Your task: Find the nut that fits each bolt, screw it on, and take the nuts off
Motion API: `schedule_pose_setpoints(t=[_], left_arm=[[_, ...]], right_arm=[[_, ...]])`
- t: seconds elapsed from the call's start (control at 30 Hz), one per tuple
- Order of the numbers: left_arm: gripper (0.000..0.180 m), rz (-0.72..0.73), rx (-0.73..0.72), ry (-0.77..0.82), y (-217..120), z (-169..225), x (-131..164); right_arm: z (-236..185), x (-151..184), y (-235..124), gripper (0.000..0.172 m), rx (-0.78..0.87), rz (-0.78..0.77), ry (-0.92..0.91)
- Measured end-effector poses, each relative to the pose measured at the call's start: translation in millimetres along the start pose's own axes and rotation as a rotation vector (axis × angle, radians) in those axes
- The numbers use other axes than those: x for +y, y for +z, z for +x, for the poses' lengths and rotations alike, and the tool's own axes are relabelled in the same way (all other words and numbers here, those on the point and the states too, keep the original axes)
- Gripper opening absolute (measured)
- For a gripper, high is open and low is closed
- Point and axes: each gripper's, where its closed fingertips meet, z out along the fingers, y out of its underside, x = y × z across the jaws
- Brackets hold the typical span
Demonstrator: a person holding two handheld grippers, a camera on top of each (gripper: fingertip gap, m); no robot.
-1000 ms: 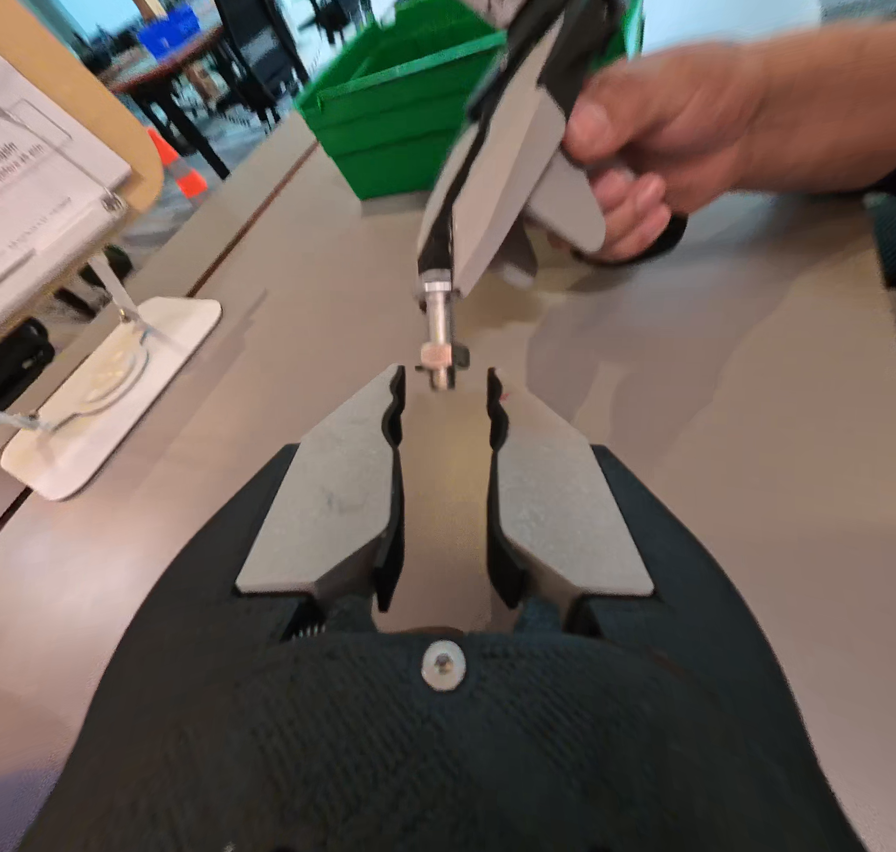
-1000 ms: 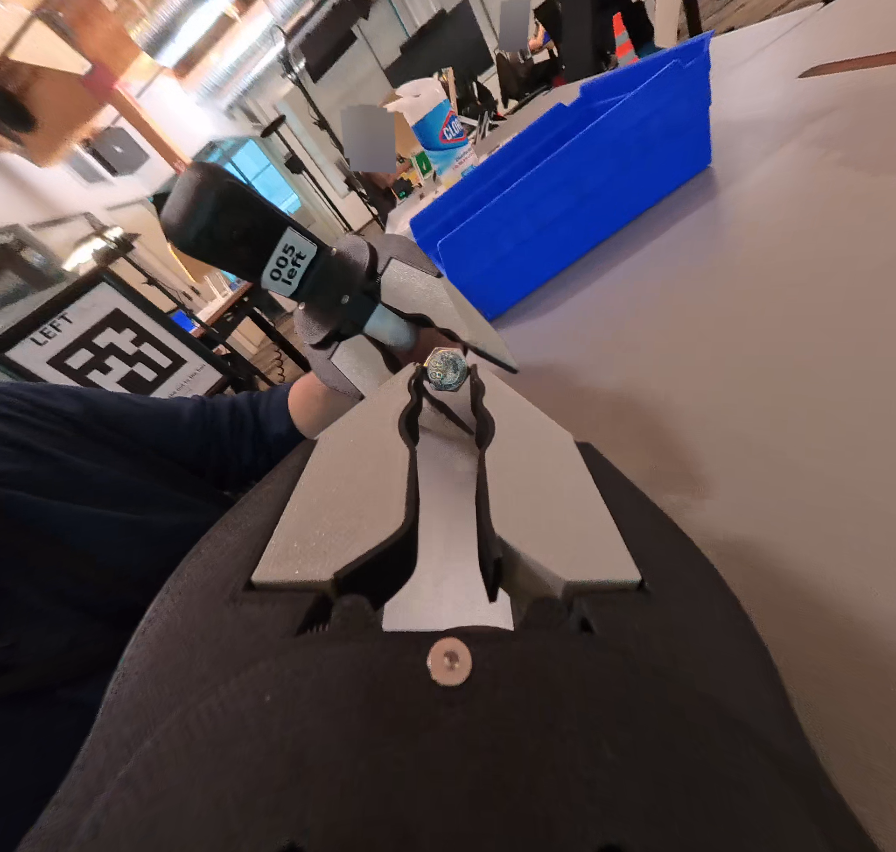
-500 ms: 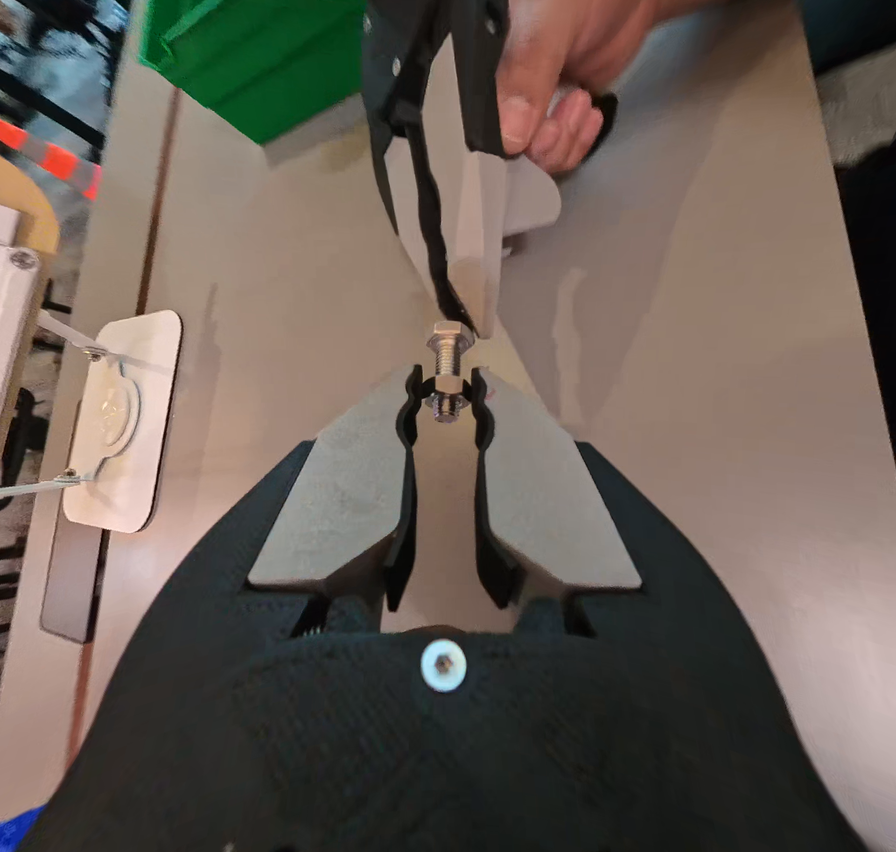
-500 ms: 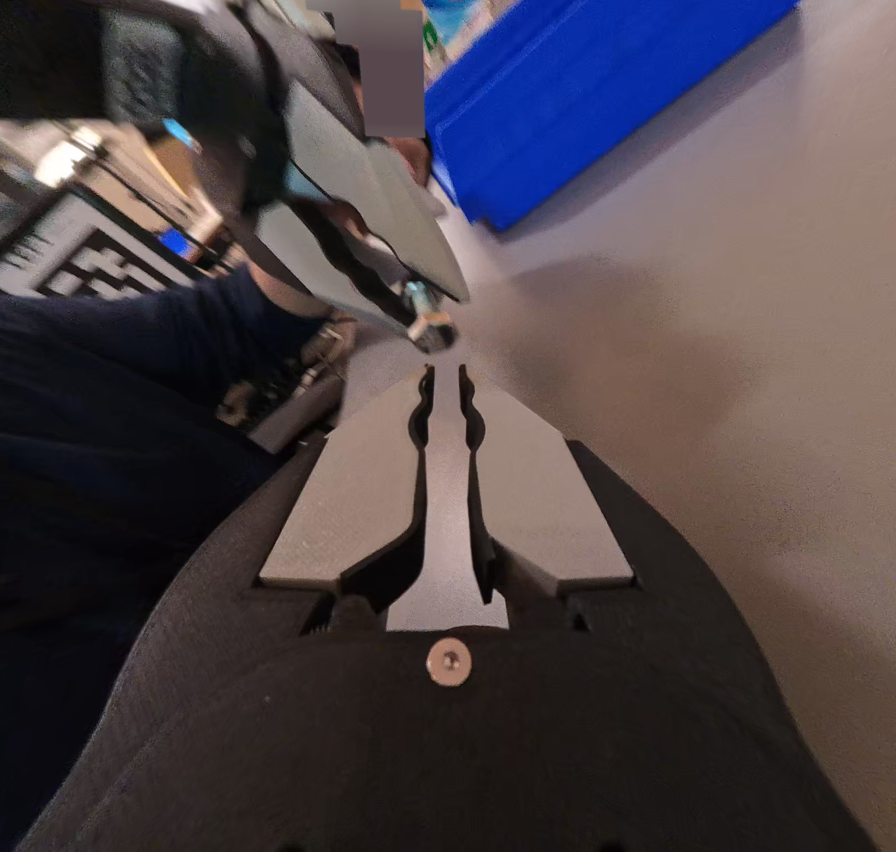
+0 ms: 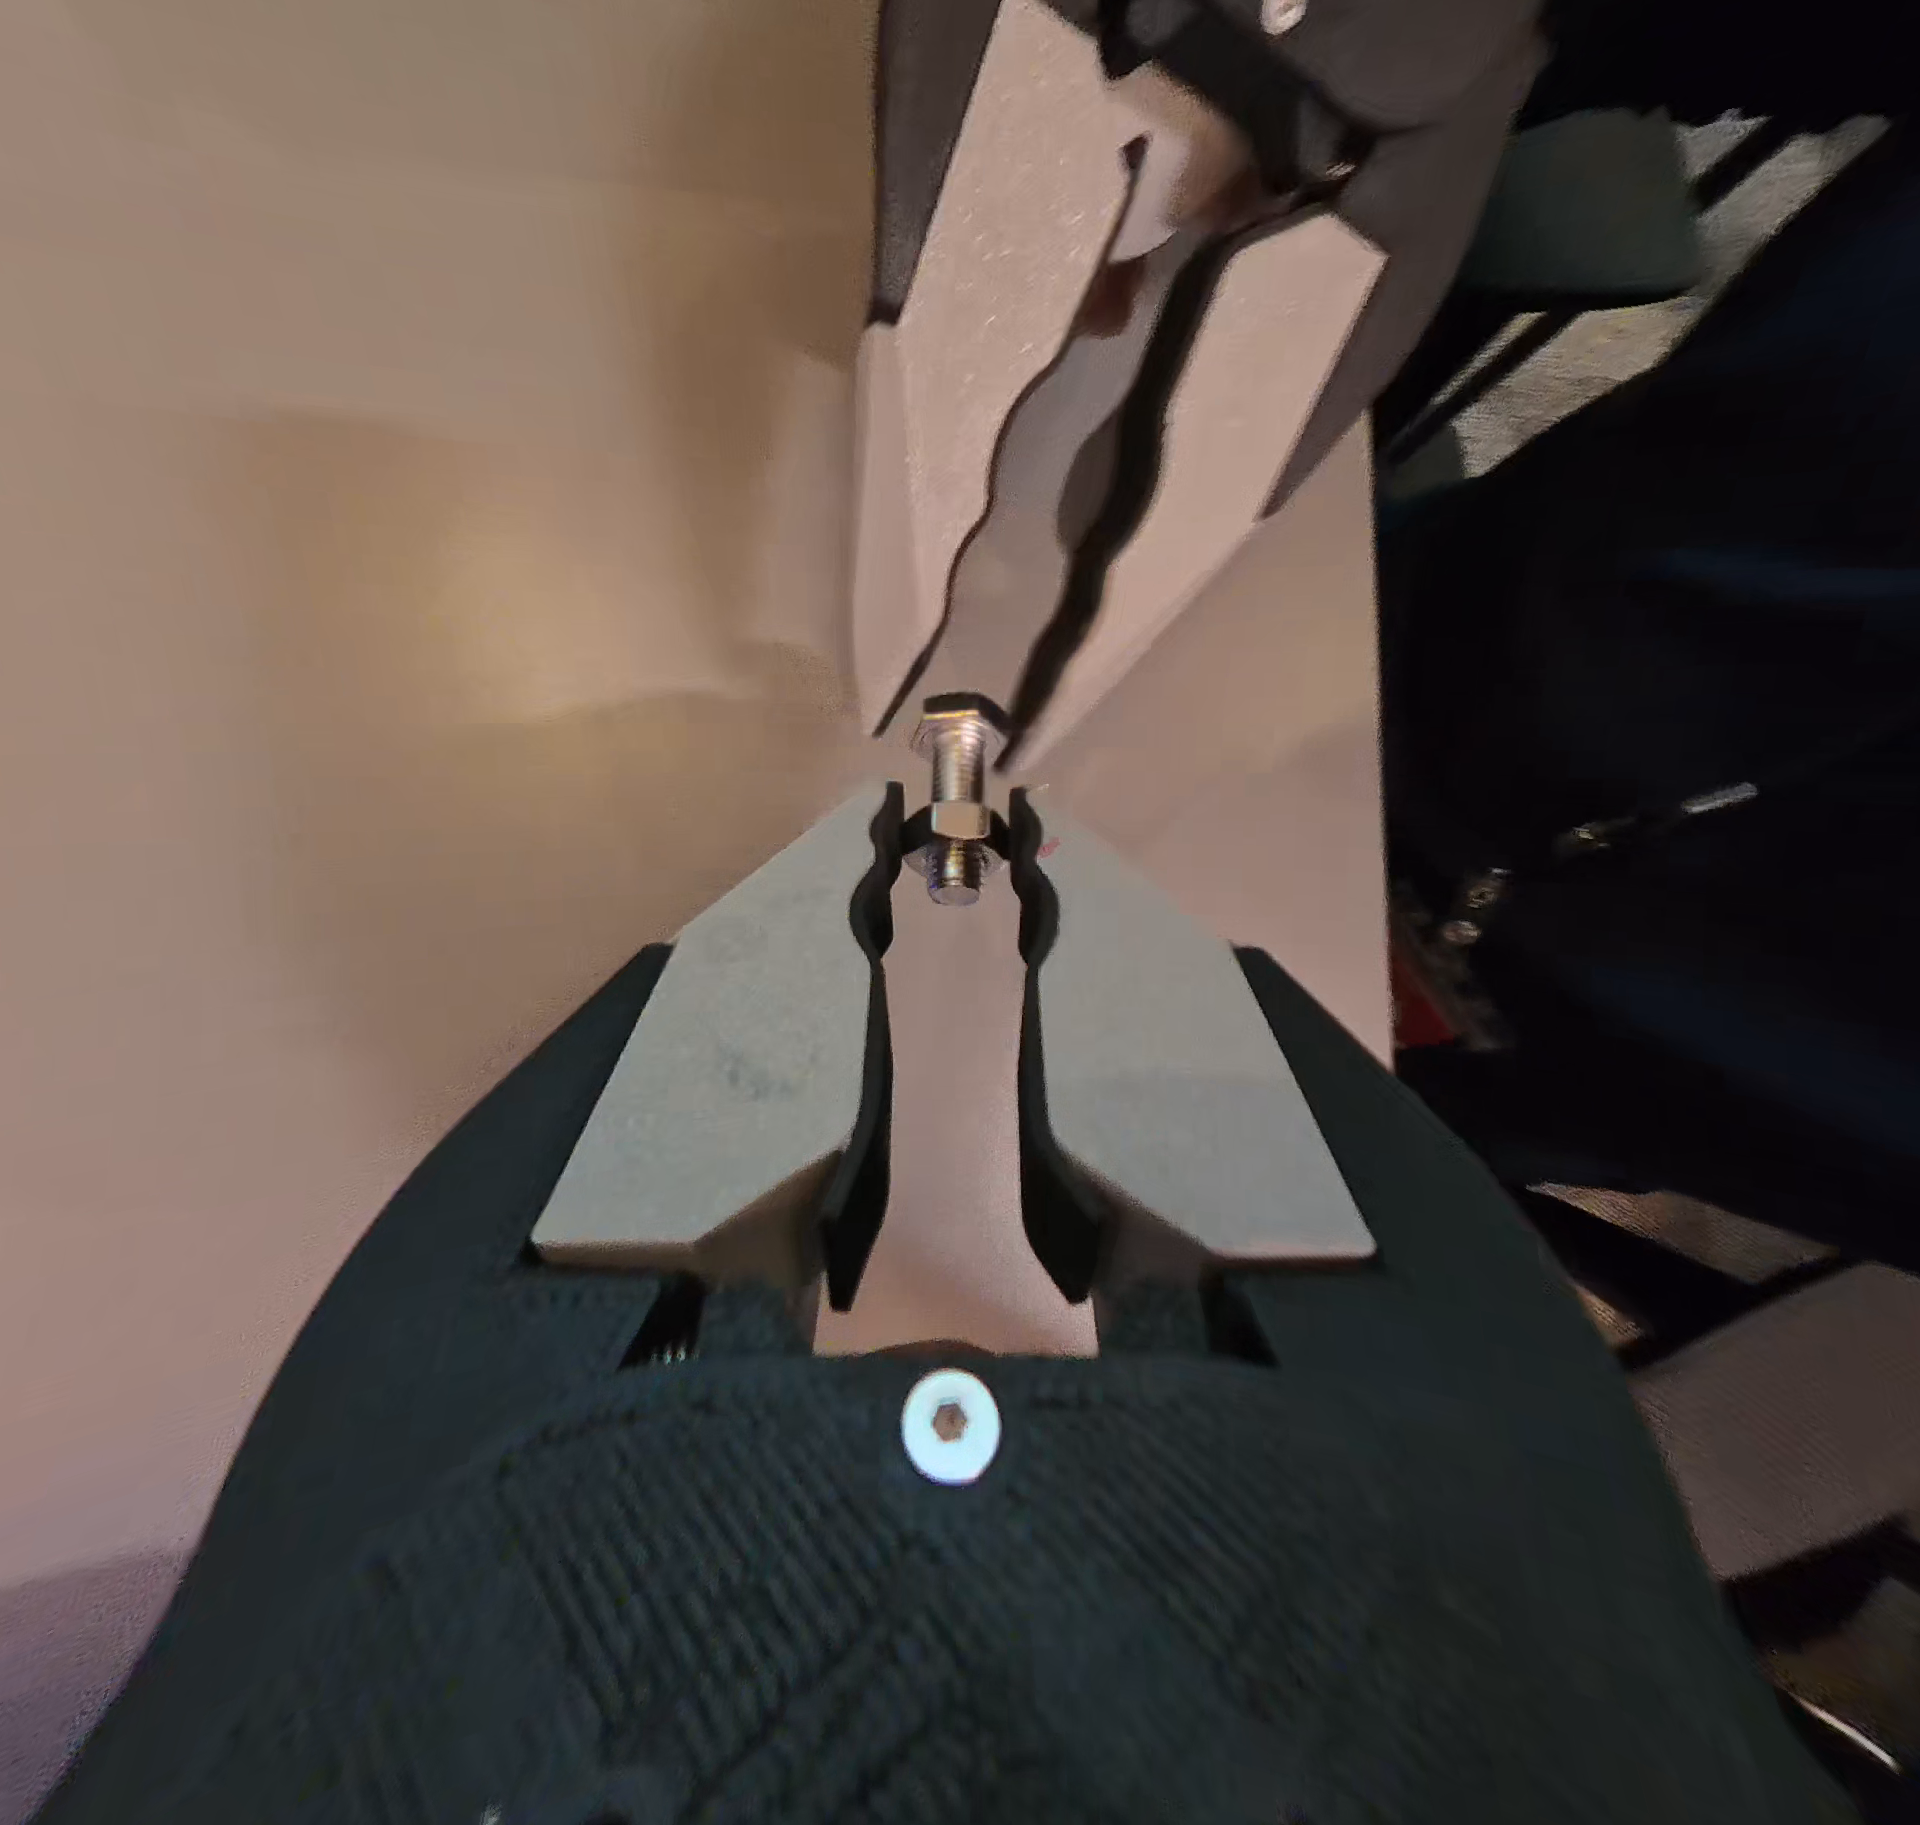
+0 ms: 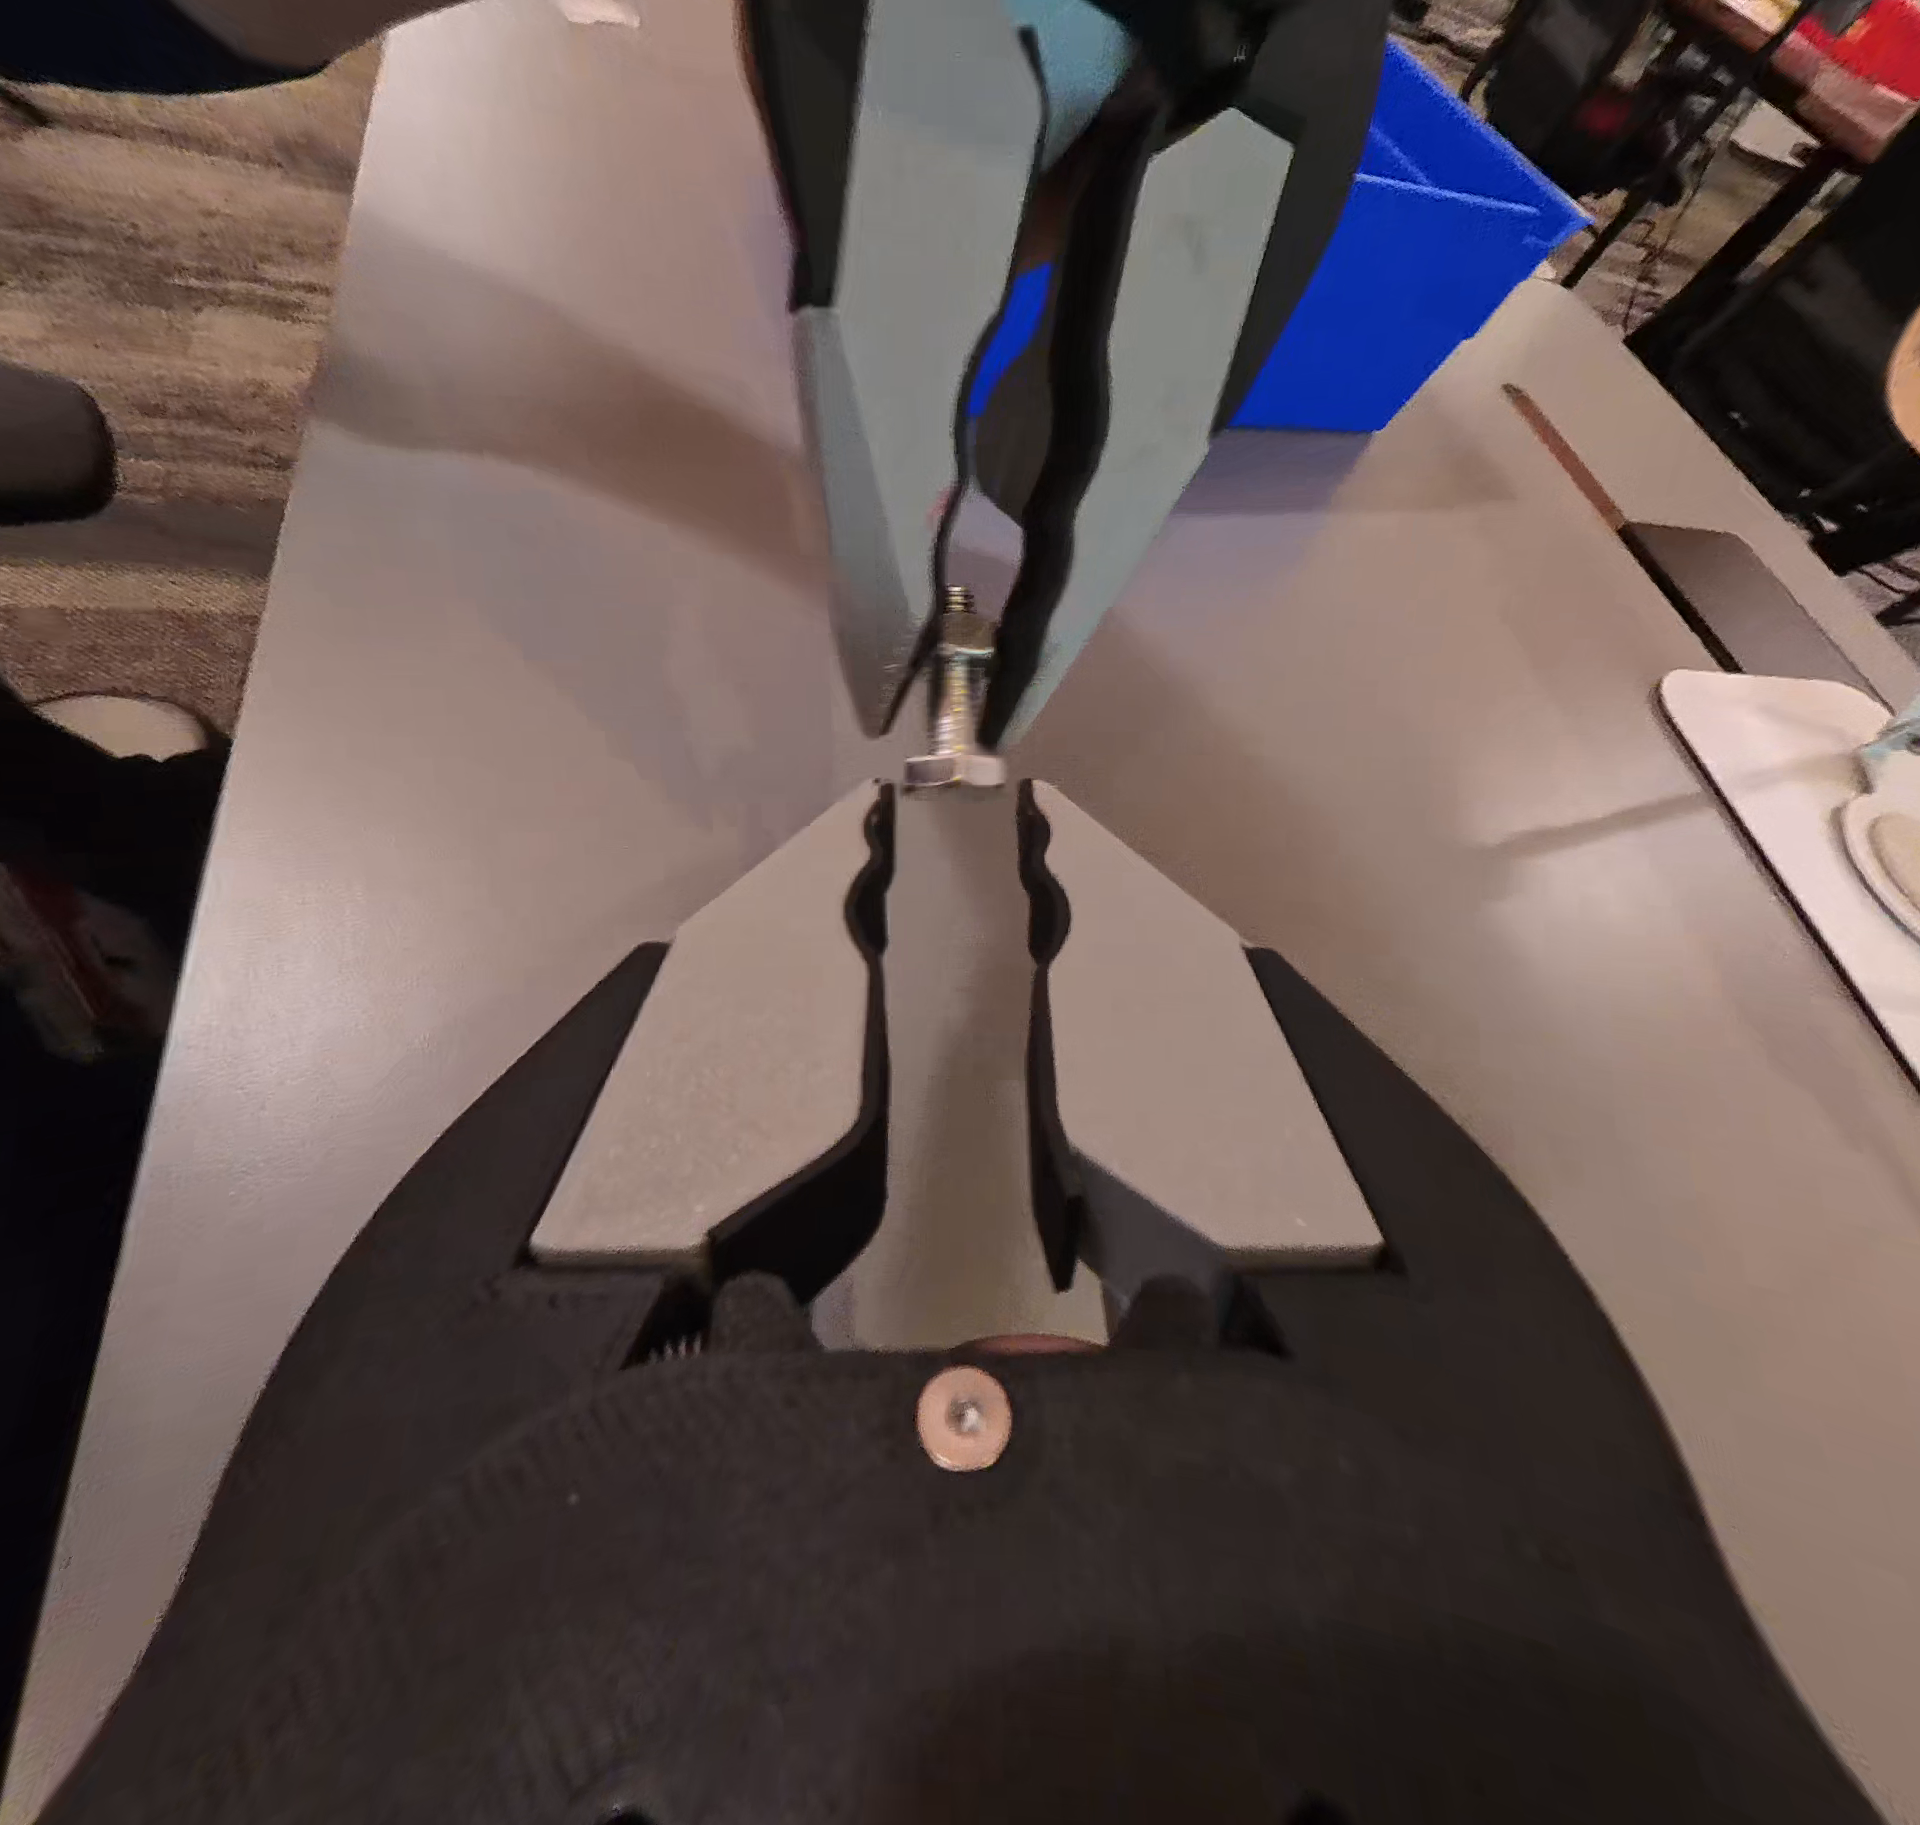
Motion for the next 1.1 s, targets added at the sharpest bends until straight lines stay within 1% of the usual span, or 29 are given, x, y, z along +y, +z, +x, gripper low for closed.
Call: schedule_pose_setpoints(t=[0.07,0.17,0.23,0.27,0.4,0.5,0.57,0.67,0.73,0.8,0.87,0.97,1.03,1.1], left_arm=[[0.018,-0.038,-0.015,0.01,0,-1,1],[0.018,-0.106,-0.016,0.024,-1,-1,3],[0.018,-0.101,-0.022,0.013,-1,-4,1],[0.018,-0.077,-0.032,0.006,-2,-7,-2],[0.018,0.13,-0.075,-0.009,-9,-13,-18],[0.021,0.268,-0.164,-0.01,-18,-21,-22],[0.024,0.35,-0.188,-0.034,-24,-22,-21],[0.02,0.529,-0.144,-0.09,-27,-18,-29],[0.013,0.68,-0.123,-0.107,-33,-17,-41],[0.01,0.785,-0.1,-0.123,-38,-17,-47],[0.009,0.832,-0.081,-0.122,-38,-15,-52],[0.009,0.82,-0.075,-0.107,-31,-12,-56],[0.009,0.844,-0.09,-0.103,-33,-13,-60],[0.008,0.885,-0.07,-0.115,-36,-12,-65]], right_arm=[[0,0,3,0.014,-0.004,0.005,0.025],[-2,1,8,0.014,-0.008,0.005,0.038],[1,2,8,0.014,0.003,0.005,0.049],[3,3,6,0.014,0.011,0.009,0.061],[13,-2,-4,0.014,0.007,0.068,0.142],[22,-1,-9,0.014,0.023,0.086,0.178],[27,-4,-13,0.014,0.038,0.11,0.197],[28,-17,-20,0.014,0.005,0.198,0.241],[29,-21,-21,0.014,-0.002,0.23,0.269],[32,-25,-23,0.014,0.009,0.267,0.283],[32,-29,-26,0.014,-0.002,0.303,0.302],[31,-33,-26,0.014,-0.022,0.342,0.339],[33,-33,-25,0.014,-0.023,0.352,0.362],[31,-35,-25,0.014,-0.052,0.369,0.386]])
